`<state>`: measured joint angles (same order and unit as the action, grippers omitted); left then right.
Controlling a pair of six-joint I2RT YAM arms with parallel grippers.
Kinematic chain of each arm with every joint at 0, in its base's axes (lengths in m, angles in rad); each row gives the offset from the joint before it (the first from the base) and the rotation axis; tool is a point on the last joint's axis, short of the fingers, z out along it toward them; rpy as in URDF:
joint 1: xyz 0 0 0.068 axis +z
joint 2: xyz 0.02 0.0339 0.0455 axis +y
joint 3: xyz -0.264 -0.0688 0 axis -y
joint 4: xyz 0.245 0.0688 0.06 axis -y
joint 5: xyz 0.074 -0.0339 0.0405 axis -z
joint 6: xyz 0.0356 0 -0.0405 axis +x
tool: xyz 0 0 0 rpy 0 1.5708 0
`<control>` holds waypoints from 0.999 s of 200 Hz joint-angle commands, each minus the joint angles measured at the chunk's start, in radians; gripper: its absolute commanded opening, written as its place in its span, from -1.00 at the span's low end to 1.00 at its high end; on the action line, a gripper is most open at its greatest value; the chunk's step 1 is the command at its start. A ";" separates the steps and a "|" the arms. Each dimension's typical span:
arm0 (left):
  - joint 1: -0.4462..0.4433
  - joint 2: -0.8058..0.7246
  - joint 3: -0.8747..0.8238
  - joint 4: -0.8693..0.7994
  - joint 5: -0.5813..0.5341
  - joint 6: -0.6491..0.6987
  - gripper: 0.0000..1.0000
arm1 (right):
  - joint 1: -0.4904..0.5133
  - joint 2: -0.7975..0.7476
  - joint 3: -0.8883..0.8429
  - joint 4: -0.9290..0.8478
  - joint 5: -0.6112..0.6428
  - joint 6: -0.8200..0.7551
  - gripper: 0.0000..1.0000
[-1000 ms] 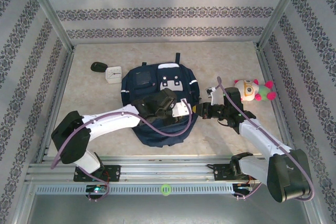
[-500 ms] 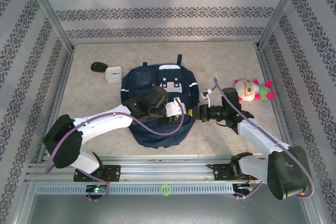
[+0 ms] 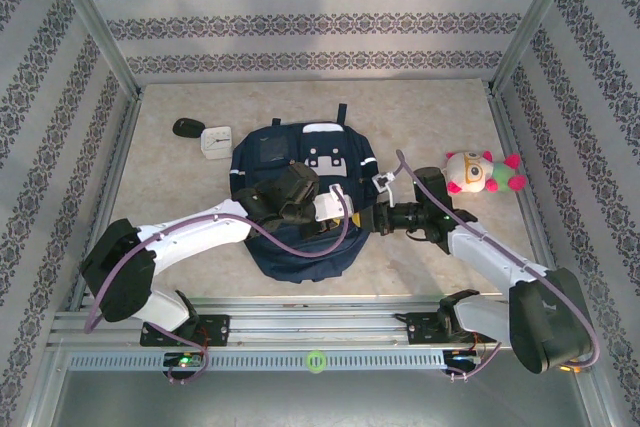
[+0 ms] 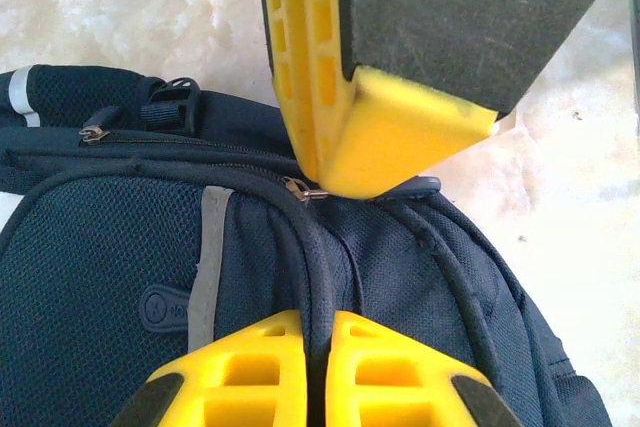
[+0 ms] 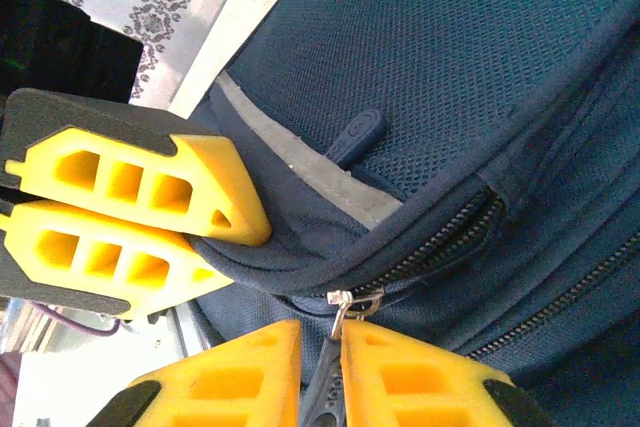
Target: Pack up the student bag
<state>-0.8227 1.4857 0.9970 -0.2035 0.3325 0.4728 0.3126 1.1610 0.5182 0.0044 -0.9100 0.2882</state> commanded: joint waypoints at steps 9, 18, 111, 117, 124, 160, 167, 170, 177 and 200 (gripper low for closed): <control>0.007 -0.042 0.025 0.012 0.058 -0.010 -1.00 | 0.029 0.025 0.039 -0.002 -0.011 -0.037 -0.61; 0.006 -0.041 0.025 0.011 0.059 -0.009 -1.00 | 0.032 0.030 0.043 -0.004 -0.002 -0.038 -0.60; 0.007 -0.040 0.026 0.018 0.062 -0.015 -1.00 | 0.071 0.045 0.095 -0.145 0.165 -0.043 -0.22; 0.007 -0.039 0.027 0.018 0.062 -0.016 -1.00 | 0.074 0.047 0.095 -0.149 0.168 -0.040 -0.21; 0.008 -0.038 0.028 0.019 0.066 -0.016 -1.00 | 0.075 0.049 0.098 -0.157 0.180 -0.038 -0.22; 0.008 -0.044 0.027 0.019 0.063 -0.016 -1.00 | 0.086 0.048 0.118 -0.224 0.277 -0.050 -0.33; 0.008 -0.047 0.026 0.019 0.062 -0.016 -1.00 | 0.086 0.047 0.121 -0.232 0.281 -0.052 -0.41; 0.008 -0.047 0.025 0.019 0.061 -0.016 -1.00 | 0.086 0.047 0.123 -0.236 0.284 -0.053 -0.44; 0.008 -0.049 0.024 0.017 0.058 -0.014 -1.00 | 0.087 0.047 0.126 -0.246 0.294 -0.054 -0.50; 0.013 -0.059 0.017 0.006 0.053 -0.011 -1.00 | 0.087 0.034 0.132 -0.278 0.364 -0.055 -0.80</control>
<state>-0.8223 1.4857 0.9970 -0.2104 0.3378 0.4694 0.3981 1.2003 0.6304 -0.2008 -0.6849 0.2512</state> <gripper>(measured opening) 0.071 0.155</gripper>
